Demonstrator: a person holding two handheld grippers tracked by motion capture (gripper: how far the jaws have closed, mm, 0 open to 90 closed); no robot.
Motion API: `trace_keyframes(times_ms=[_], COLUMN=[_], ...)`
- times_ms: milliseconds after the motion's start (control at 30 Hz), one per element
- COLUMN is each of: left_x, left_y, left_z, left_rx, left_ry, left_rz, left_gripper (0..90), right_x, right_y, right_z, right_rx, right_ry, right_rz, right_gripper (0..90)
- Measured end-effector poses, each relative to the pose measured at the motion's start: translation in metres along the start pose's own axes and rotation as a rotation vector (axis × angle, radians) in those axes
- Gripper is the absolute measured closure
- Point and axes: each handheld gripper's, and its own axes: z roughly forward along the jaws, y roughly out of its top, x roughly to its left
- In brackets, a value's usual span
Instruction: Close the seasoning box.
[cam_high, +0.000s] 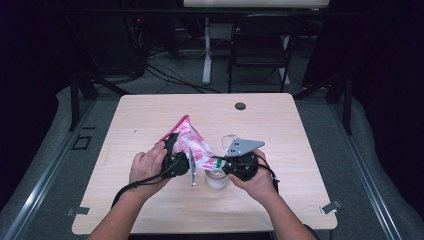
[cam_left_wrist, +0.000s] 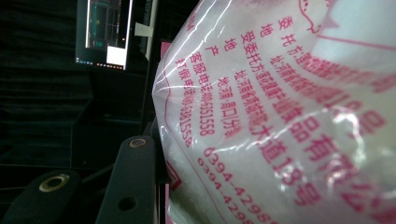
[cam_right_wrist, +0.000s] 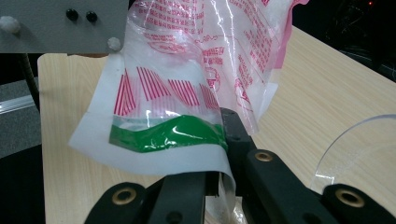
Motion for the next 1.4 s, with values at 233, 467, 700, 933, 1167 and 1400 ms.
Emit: trace_keyframes(times_ms=[233,467,700,933,1167,1400], left_x=[0.000,0.002,0.003,0.004,0.003,0.003], left_y=[0.001,0.003,0.004,0.006,0.010,0.013], left_z=[0.000,0.000,0.000,-0.001,0.000,-0.001], left_rx=[-0.001,0.011,0.011,0.009,-0.011,-0.022], left_ry=[0.006,0.002,0.007,0.006,0.016,0.022], left_rz=[0.013,0.034,0.050,0.060,0.075,0.093], left_gripper=[61.2,61.2,61.2,61.3,61.3,61.7], right_x=[-0.001,-0.001,-0.001,-0.001,-0.002,-0.004], right_y=[-0.001,-0.001,-0.002,-0.004,-0.007,-0.013], right_z=[0.000,0.001,0.001,0.000,-0.002,-0.001], right_rx=[0.003,0.013,0.012,0.014,0.020,0.034], right_ry=[0.000,-0.004,-0.002,-0.004,-0.011,-0.017], right_rz=[0.000,0.003,0.006,0.010,0.016,0.030], right_gripper=[88.5,88.5,88.6,88.8,88.9,89.2])
